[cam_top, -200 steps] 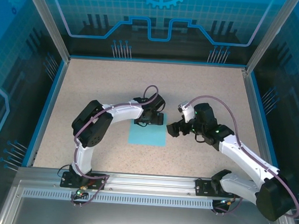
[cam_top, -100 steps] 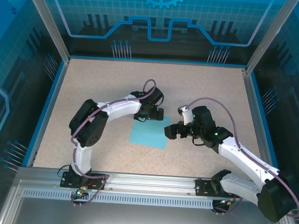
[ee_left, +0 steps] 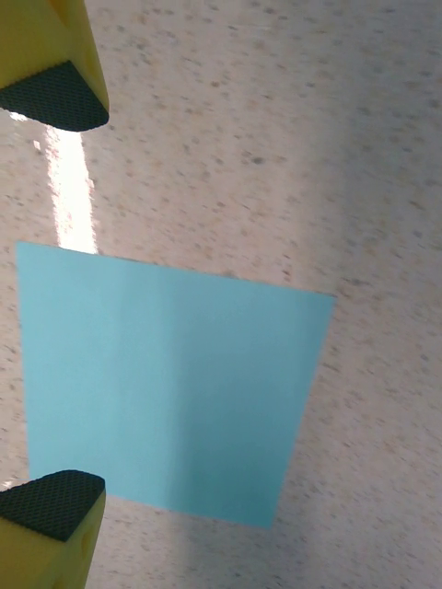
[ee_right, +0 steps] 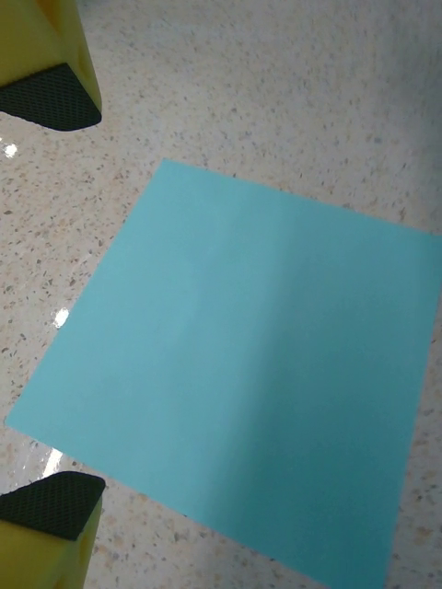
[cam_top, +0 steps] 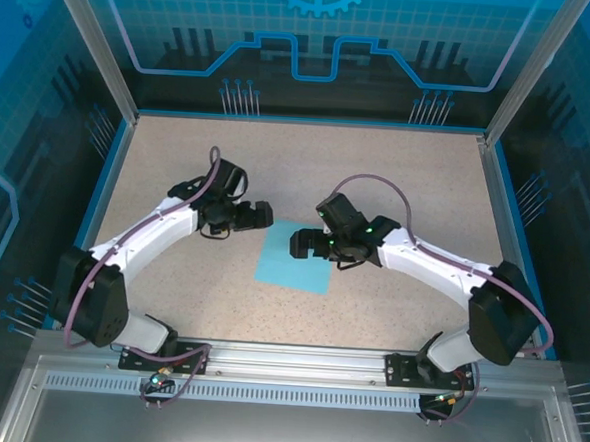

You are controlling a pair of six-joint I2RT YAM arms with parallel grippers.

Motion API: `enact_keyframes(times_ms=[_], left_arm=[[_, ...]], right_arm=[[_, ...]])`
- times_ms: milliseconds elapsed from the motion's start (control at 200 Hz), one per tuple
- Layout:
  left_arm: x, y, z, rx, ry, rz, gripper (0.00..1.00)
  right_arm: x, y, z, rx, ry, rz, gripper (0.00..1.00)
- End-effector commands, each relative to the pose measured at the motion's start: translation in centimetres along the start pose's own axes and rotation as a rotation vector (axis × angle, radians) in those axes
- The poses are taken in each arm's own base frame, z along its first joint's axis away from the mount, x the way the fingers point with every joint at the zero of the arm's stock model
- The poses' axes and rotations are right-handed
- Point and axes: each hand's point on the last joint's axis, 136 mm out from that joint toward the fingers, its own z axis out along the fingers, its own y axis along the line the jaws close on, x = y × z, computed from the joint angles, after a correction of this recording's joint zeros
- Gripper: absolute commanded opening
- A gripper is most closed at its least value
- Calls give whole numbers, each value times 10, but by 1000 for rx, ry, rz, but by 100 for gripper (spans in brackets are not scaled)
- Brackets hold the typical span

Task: Fold a paper plane with a square sheet of paper (pick it up from the middle)
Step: Fold the square sheet of paper in half at the center of the table.

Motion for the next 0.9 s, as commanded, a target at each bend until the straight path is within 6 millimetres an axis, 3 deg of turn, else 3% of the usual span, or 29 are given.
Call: enact_keyframes(times_ms=[0, 280, 450, 550, 895], left_arm=[[21, -3, -3, 111, 66, 10, 99], [51, 25, -11, 152, 60, -95, 99], [65, 38, -12, 143, 59, -133, 99], [66, 40, -12, 141, 56, -148, 99], [58, 42, -10, 140, 38, -153, 99]], right_arm=[[1, -5, 4, 140, -6, 108, 99], [7, 3, 41, 276, 68, 177, 99], [1, 8, 65, 311, 86, 172, 99], [1, 7, 80, 338, 106, 176, 99], [-2, 2, 98, 432, 117, 194, 97]])
